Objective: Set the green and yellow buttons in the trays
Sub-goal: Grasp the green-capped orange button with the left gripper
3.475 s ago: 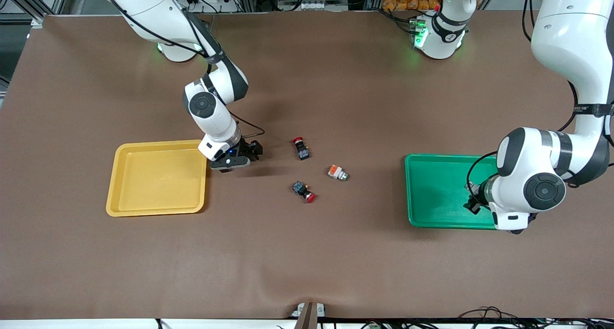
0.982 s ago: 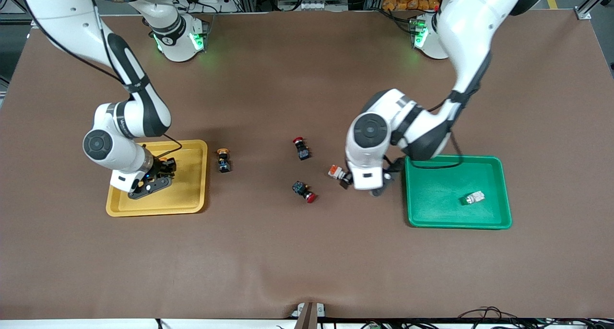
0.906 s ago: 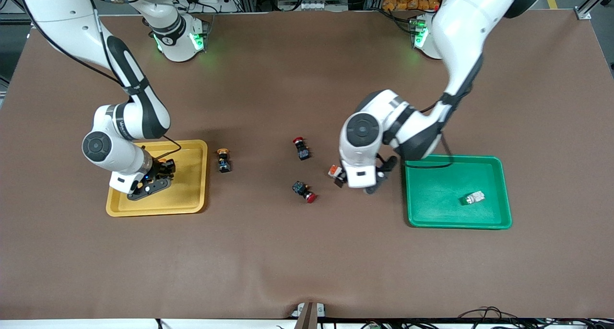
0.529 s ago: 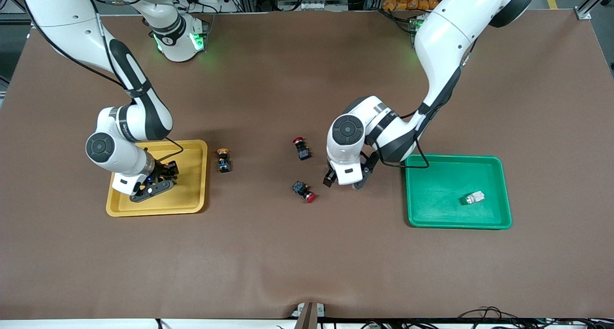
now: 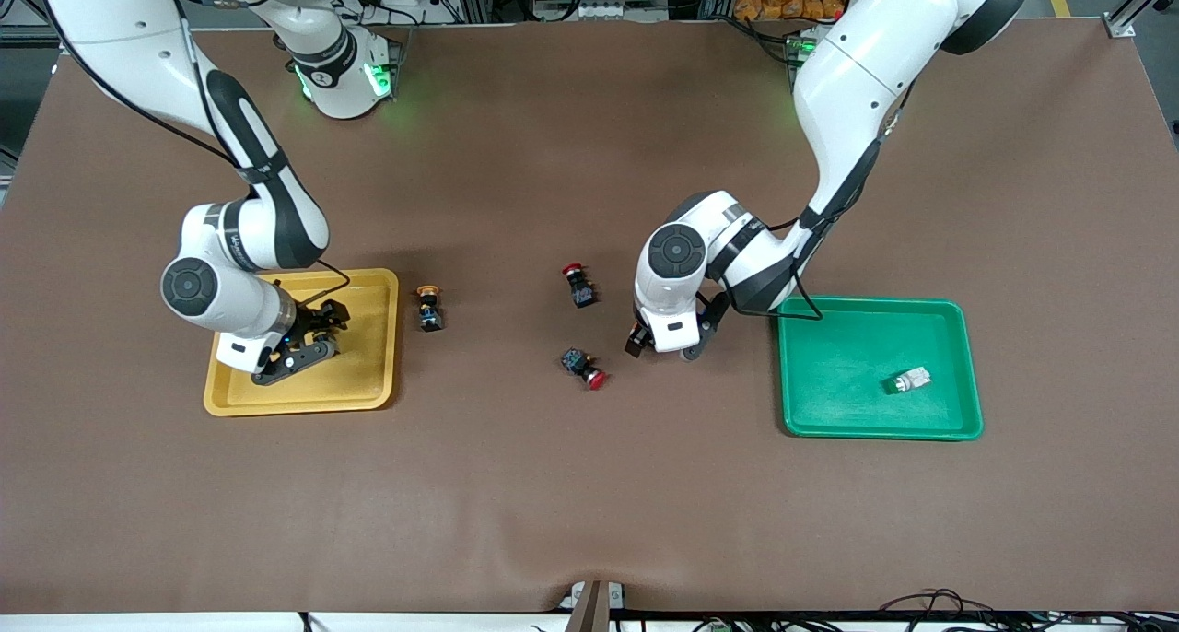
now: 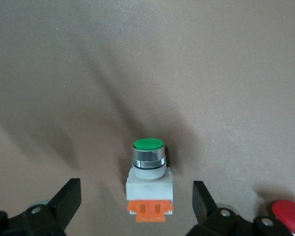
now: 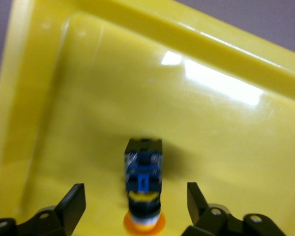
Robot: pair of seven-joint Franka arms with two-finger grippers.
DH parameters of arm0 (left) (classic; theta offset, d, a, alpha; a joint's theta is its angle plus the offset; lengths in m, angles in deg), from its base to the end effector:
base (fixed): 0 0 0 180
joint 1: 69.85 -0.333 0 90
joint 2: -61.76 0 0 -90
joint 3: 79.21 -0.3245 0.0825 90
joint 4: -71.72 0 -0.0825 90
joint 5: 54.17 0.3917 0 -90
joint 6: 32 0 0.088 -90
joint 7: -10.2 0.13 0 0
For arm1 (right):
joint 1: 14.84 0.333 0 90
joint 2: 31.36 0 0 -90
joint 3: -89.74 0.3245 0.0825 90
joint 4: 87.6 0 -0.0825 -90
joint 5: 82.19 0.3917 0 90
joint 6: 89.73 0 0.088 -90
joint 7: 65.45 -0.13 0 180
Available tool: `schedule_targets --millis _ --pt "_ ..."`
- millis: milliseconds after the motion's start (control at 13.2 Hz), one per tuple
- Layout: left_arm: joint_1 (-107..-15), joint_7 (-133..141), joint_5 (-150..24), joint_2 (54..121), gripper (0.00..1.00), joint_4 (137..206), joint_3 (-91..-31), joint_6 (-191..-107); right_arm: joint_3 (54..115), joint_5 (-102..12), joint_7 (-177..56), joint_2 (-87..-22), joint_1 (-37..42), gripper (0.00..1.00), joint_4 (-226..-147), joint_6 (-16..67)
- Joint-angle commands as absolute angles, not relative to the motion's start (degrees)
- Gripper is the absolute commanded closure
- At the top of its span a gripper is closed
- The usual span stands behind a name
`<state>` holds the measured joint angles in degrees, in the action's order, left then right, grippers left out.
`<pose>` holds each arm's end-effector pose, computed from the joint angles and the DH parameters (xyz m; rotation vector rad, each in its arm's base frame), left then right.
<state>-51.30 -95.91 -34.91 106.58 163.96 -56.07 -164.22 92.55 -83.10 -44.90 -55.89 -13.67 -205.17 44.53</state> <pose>0.5510 -0.4334 0.1712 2.7544 1.5041 -0.0570 0.5836 0.0403 0.1951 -3.0313 -0.6730 0.2074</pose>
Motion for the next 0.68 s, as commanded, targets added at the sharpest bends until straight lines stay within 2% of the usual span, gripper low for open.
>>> schedule_targets --millis 0,227,302,378,453,604 --pt "-51.1 -98.2 -32.8 107.5 0.00 164.4 -56.8 -167.2 93.5 -79.0 -45.5 -50.4 -12.8 0.07 -204.4 37.0" --pt "-49.0 -98.7 -32.5 108.3 0.00 163.9 -58.1 -167.5 93.7 -78.5 -55.9 -49.0 -8.6 0.07 -203.5 33.6" --pt "-48.4 -98.7 -32.5 108.4 0.32 163.8 -58.8 -167.6 93.9 -77.6 -59.8 -49.2 -6.7 0.07 -203.8 34.1" --pt "-48.3 -98.7 -32.5 108.3 0.96 163.8 -59.0 -167.9 93.9 -75.2 -62.4 -49.6 -4.8 0.07 -203.8 35.1" --pt "-48.1 -98.7 -32.5 108.3 1.00 163.8 -59.1 -168.1 93.8 -73.2 -63.2 -50.1 -2.9 0.07 -204.3 37.9" --pt "-48.1 -98.7 -32.5 108.2 1.00 163.8 -59.1 -168.1 93.8 -72.4 -66.3 -51.6 -0.2 0.07 -206.2 43.6"
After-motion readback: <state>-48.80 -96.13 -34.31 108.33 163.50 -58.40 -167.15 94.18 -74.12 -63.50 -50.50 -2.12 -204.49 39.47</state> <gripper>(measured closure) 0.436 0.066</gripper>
